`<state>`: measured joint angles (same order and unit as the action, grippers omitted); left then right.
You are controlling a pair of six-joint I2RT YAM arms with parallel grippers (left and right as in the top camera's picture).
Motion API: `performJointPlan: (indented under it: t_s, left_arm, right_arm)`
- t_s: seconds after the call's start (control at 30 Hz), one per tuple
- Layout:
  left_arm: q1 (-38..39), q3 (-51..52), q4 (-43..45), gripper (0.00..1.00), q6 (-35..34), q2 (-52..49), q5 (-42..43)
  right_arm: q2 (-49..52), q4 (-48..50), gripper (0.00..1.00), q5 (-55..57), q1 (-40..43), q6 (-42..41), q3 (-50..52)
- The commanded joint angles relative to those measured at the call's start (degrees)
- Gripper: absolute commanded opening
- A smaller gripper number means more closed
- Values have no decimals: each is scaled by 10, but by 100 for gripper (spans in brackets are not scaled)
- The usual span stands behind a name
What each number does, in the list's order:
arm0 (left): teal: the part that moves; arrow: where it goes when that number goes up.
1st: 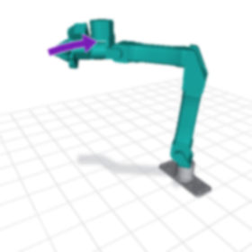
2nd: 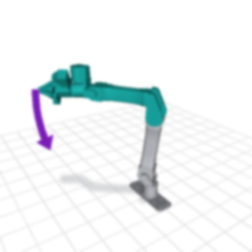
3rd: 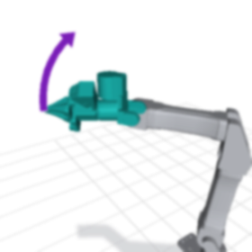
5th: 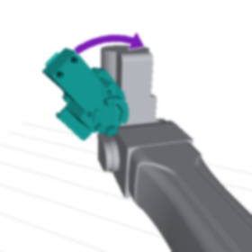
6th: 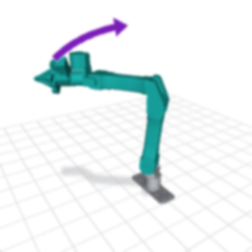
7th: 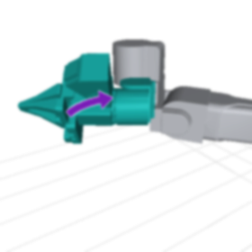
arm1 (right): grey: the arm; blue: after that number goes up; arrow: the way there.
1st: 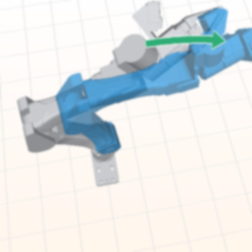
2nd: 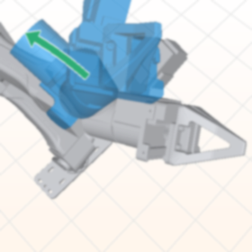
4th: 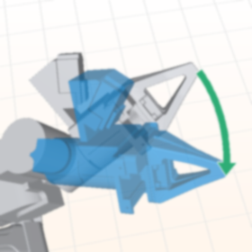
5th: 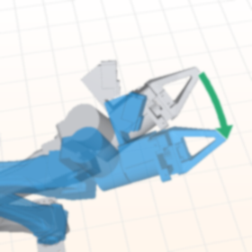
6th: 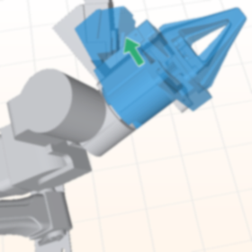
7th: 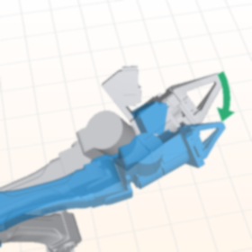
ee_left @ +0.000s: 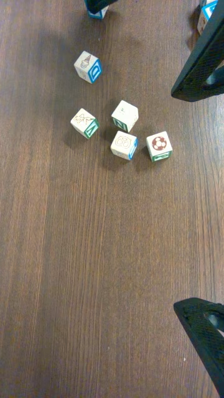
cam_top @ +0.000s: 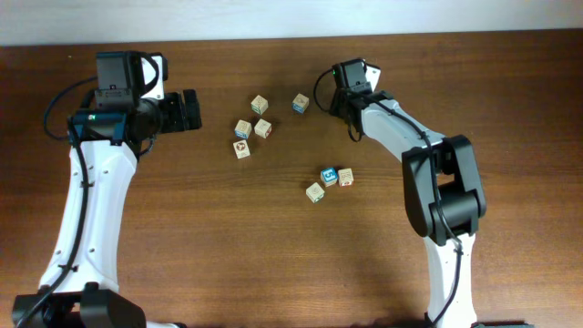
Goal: Rotate 4 blocks
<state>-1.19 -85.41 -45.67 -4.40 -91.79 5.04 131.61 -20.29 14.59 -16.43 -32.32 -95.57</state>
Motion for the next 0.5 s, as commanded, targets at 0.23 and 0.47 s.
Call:
performJointPlan:
  t_s: [0.23, 0.47]
  left_arm:
    - [0, -10, 1, 99, -8, -1, -4]
    - [0, -10, 1, 99, -8, -1, -4]
  right_arm:
    - [-123, -108, 27, -268, -34, 173, -12]
    - [-102, -323, 27, -216, -223, 117, -10]
